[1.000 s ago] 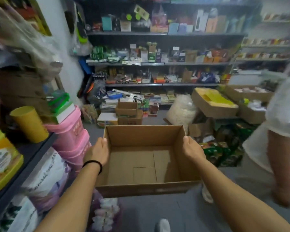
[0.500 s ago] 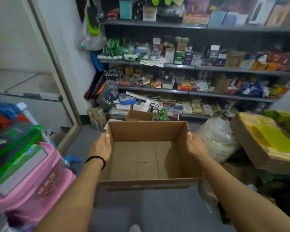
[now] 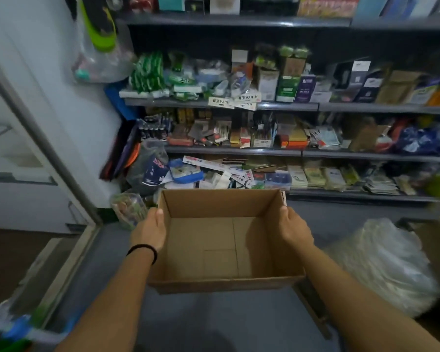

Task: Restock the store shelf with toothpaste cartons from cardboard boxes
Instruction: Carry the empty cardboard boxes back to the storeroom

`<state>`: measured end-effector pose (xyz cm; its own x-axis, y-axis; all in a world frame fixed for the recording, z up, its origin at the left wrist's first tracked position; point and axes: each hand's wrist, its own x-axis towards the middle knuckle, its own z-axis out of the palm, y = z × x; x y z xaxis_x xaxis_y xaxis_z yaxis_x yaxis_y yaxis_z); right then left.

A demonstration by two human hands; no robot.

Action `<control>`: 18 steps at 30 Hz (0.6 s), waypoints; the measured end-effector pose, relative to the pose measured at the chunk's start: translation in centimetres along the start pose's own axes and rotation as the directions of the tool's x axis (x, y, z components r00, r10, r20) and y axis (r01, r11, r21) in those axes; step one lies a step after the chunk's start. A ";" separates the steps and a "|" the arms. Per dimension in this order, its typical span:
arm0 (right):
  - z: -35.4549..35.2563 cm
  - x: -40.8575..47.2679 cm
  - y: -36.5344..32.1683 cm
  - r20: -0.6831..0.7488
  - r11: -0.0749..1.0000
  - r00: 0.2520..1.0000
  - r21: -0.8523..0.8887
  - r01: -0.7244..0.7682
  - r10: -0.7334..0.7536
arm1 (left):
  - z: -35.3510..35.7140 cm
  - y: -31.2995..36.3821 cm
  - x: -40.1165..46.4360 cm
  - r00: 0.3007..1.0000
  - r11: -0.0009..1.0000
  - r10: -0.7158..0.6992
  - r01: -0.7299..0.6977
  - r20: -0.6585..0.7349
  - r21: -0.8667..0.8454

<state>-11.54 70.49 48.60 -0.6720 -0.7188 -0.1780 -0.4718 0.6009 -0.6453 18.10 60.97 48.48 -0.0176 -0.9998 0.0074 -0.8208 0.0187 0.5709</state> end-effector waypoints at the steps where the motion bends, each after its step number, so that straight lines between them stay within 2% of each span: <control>1: 1.1 2.2 -0.9 0.006 1.000 1.000 -0.007 -0.011 0.011 | 0.7 0.1 2.7 1.000 1.000 -0.001 0.001 0.003 0.000; 6: 7.9 14.7 -3.8 0.023 0.996 0.996 0.000 -0.086 0.086 | 6.1 0.2 16.9 0.998 0.997 0.030 -0.033 0.046 0.065; 13: 19.2 33.4 -6.4 0.065 0.990 0.988 -0.034 -0.136 0.138 | 16.9 -1.8 35.8 0.993 0.996 -0.063 0.055 0.100 0.075; 18: 27.5 43.4 -5.5 0.080 0.988 0.985 -0.054 -0.147 0.151 | 24.9 -4.5 44.6 0.976 0.988 -0.141 0.127 0.167 0.092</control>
<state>-22.38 26.37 23.96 -0.6879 -0.6453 -0.3323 -0.3981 0.7182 -0.5706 6.81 16.39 25.75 0.0030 -0.9776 -0.2105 -0.8653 -0.1081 0.4895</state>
